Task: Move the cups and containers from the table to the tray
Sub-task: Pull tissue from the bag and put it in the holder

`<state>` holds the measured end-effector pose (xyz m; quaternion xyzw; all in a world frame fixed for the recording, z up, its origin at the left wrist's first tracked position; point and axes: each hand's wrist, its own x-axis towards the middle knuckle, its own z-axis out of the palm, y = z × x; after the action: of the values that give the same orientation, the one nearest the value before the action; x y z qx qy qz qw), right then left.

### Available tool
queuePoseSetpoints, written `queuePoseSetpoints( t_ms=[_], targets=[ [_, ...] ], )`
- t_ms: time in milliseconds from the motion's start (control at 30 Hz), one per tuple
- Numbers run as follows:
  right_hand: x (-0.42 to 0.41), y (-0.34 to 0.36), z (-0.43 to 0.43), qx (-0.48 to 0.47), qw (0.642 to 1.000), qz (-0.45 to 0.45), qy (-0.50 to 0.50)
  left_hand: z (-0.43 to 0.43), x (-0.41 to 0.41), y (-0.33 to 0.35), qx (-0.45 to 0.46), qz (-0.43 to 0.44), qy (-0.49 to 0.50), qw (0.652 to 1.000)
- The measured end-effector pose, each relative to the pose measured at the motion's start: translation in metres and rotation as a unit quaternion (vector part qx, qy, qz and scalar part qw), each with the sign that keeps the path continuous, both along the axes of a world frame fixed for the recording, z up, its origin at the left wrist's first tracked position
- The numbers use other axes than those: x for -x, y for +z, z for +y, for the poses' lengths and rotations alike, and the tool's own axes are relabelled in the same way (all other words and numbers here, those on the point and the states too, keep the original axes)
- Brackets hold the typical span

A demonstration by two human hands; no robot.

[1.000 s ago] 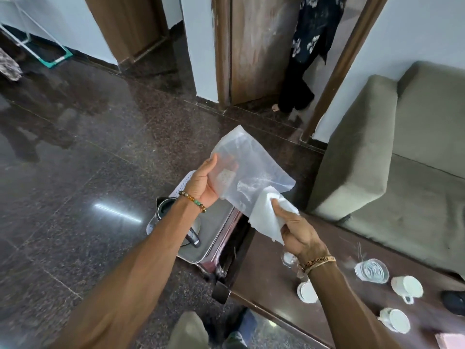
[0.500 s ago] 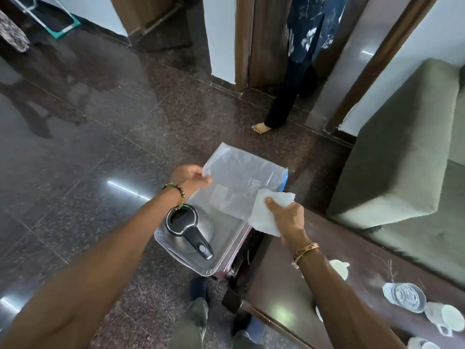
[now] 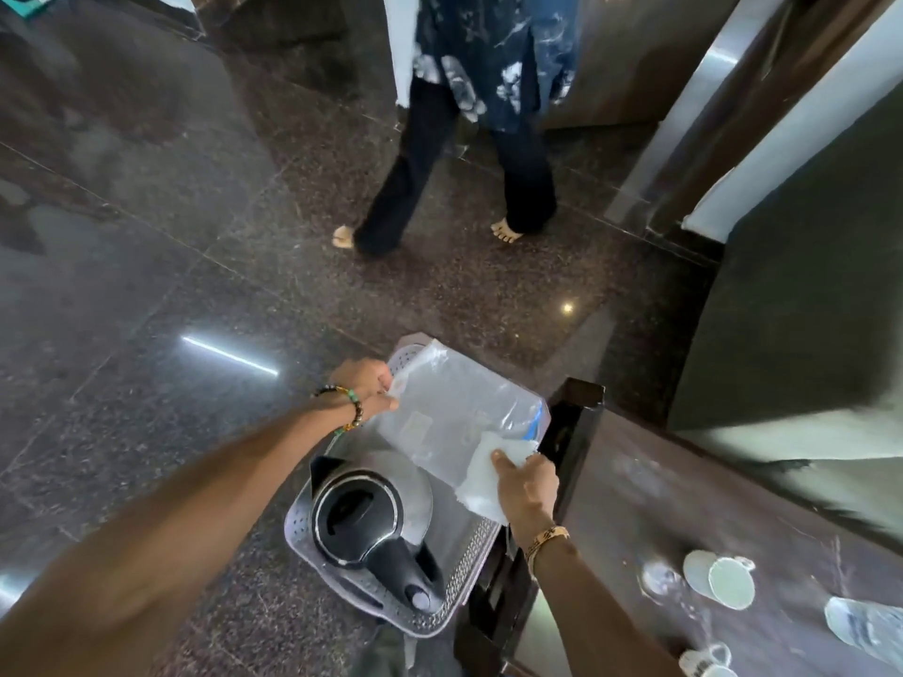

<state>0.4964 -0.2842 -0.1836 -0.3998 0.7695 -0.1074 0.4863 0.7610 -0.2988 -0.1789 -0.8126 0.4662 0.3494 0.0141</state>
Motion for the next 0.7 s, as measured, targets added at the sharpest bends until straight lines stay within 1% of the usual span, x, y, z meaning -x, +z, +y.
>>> queuePoseSetpoints(
  t_ms=[67,167,233,300,433,533,567,600,633,667,700],
  targets=[
    [-0.006,-0.008,-0.002,-0.012,0.999,0.035,0.014,-0.004,-0.001,-0.01,-0.002,-0.029,-0.044,0.999],
    [-0.013,-0.017,-0.008,-0.021,0.996,0.081,0.035,-0.01,0.005,-0.022,-0.037,-0.076,-0.111,0.99],
    [-0.018,-0.02,-0.011,-0.031,0.99,0.114,0.08,-0.012,0.009,-0.029,-0.056,-0.118,-0.152,0.98],
    [-0.021,-0.021,-0.014,-0.043,0.983,0.131,0.118,-0.013,0.013,-0.032,-0.066,-0.154,-0.171,0.971],
    [-0.013,-0.011,-0.011,-0.062,0.977,0.133,0.153,-0.007,0.015,-0.023,-0.11,-0.154,-0.167,0.968],
    [-0.002,0.01,-0.005,-0.038,0.987,0.108,0.11,-0.003,0.012,0.002,-0.085,-0.133,-0.103,0.982],
    [0.003,0.02,-0.002,-0.029,0.994,0.08,0.074,0.0,0.013,0.012,-0.057,-0.105,-0.064,0.991],
    [0.007,0.031,0.001,-0.026,0.999,0.031,0.026,0.003,0.017,0.022,-0.024,-0.051,-0.018,0.998],
    [0.01,0.041,0.002,-0.026,0.998,-0.043,-0.039,0.005,0.025,0.031,0.009,0.03,0.039,0.999],
    [0.014,0.056,0.004,-0.026,0.986,-0.13,-0.103,0.009,0.038,0.043,0.039,0.132,0.103,0.985],
    [0.017,0.071,0.005,-0.028,0.964,-0.215,-0.155,0.014,0.055,0.058,0.066,0.223,0.163,0.959]
  ],
)
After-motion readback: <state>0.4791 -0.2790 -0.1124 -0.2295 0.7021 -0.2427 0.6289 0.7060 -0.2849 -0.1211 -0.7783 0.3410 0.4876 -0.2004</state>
